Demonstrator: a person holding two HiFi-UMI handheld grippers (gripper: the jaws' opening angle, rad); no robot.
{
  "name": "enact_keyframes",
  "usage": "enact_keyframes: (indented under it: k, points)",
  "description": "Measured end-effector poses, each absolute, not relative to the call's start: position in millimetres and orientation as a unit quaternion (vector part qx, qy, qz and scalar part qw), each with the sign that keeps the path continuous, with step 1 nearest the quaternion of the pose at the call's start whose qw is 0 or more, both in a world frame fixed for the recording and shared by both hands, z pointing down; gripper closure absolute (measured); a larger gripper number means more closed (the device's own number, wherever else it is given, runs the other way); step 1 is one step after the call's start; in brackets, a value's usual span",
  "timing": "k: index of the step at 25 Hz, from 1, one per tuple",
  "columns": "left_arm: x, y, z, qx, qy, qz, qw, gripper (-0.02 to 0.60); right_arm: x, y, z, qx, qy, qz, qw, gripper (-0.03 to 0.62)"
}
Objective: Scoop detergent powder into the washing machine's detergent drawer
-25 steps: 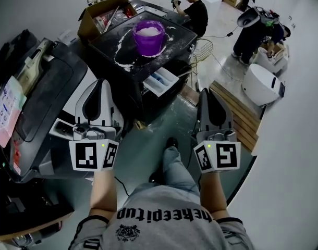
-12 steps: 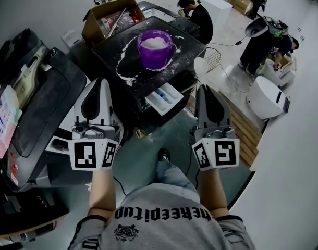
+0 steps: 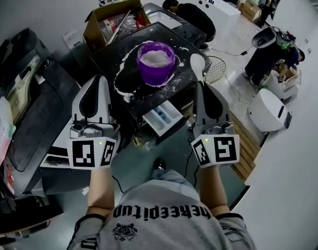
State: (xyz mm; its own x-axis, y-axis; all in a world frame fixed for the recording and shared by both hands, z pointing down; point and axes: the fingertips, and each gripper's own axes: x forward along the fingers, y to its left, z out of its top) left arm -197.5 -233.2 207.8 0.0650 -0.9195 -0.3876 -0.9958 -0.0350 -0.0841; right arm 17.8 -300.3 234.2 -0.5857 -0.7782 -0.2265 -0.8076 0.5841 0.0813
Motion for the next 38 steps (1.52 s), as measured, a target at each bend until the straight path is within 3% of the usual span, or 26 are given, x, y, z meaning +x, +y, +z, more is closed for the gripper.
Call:
enact_keyframes:
  k: [8,38]
  points:
    - [-207.6,-286.1,216.5,-0.697,0.69,0.105,0.163,0.578,-16.5,-374.5,252.5,-0.393,0.917,0.061,0.024,0.588]
    - [-226.0,-329.2,256.1,-0.648,0.747,0.048,0.141,0.578,-126.8,-524.6,397.7,-0.106,0.871,-0.163,-0.451,0.588]
